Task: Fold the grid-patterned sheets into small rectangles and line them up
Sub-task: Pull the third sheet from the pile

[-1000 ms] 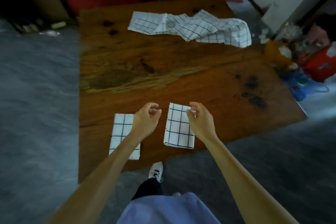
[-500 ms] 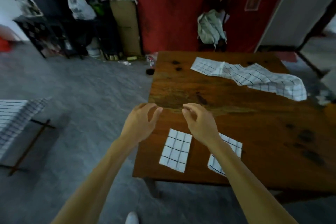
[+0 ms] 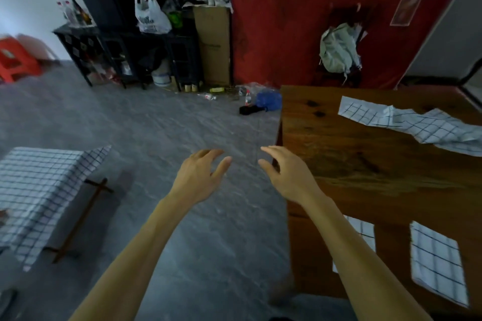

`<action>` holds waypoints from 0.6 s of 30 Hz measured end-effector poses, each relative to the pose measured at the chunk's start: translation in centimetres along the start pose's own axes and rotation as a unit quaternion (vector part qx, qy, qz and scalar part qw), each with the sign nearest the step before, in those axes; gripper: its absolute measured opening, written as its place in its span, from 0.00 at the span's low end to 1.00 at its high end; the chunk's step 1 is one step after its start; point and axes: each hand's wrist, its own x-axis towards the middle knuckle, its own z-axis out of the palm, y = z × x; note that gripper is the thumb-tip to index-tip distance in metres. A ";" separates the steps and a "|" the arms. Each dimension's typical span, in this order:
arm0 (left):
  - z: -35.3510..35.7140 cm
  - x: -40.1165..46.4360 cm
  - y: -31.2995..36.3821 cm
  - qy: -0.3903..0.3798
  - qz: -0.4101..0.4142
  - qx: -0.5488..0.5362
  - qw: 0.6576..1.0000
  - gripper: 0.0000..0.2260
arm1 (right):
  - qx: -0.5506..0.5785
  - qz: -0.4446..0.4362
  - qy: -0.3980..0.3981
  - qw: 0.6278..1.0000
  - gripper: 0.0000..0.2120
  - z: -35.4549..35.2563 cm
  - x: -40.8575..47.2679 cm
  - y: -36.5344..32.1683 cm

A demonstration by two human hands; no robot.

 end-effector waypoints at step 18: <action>2.6 31.0 -5.7 -0.099 0.093 0.000 0.991 0.28 | 0.019 0.134 0.076 0.988 0.27 2.8 25.8 6.7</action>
